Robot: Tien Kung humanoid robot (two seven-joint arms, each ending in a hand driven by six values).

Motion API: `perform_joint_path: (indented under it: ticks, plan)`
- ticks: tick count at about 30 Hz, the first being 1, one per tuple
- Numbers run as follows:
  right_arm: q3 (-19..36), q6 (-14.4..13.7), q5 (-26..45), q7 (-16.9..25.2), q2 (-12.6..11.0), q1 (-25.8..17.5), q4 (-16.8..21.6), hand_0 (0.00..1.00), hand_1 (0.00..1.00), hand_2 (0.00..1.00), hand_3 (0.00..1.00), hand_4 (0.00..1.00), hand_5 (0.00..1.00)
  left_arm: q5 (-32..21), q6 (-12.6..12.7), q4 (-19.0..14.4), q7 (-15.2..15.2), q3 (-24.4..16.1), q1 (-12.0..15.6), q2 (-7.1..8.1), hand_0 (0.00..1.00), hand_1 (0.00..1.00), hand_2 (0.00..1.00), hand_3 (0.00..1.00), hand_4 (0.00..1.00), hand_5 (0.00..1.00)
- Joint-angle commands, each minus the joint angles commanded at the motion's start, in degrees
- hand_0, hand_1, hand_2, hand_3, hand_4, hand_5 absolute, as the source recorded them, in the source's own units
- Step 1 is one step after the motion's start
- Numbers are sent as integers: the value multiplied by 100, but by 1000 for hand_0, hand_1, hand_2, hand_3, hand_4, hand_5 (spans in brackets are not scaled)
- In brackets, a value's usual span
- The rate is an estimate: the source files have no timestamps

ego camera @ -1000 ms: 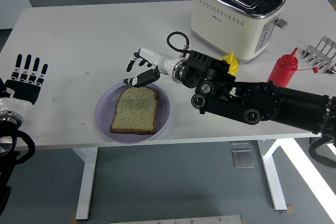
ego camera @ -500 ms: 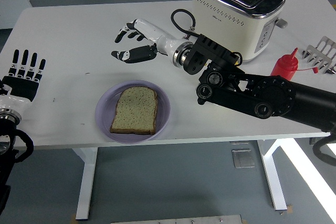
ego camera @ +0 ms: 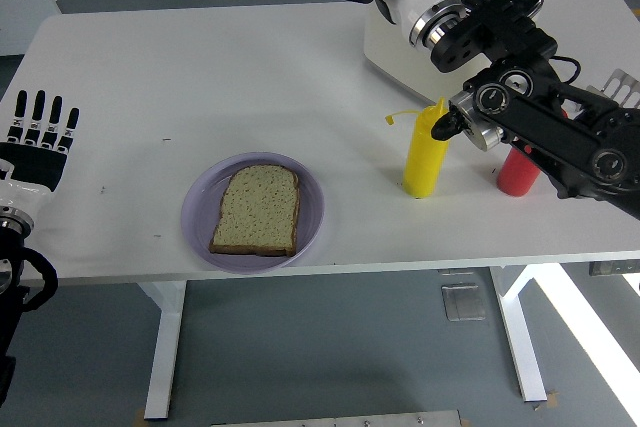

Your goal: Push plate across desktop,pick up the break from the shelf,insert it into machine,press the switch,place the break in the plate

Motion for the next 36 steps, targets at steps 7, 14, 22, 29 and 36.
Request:
perform_joint_path:
  ticks: [7, 14, 22, 29, 36]
  plan:
    - [860, -42, 706, 378, -387, -654, 350, 736, 724, 703, 676, 722, 337, -10, -19, -66, 22, -71, 76, 6, 841, 788, 797, 838, 810, 960]
    - [1676, 1, 1358, 724, -614, -1235, 588, 737, 720, 694, 667, 693, 311, -29, -44, -129, 63, -95, 107, 15, 840, 786, 790, 835, 810, 960]
    - [2374, 95, 2147, 1026, -777, -1893, 780, 734, 710, 679, 650, 679, 306, -38, -68, -195, 106, -125, 133, 33, 835, 782, 774, 821, 811, 963]
    - [2857, 313, 2763, 1234, -858, -2441, 781, 740, 709, 681, 669, 695, 341, -43, -75, -238, 121, -143, 148, 34, 834, 782, 775, 821, 811, 964]
    - [3213, 526, 3109, 1311, -899, -2891, 758, 742, 712, 684, 687, 753, 428, -57, -80, -293, 140, -191, 171, 46, 833, 780, 773, 819, 812, 965]
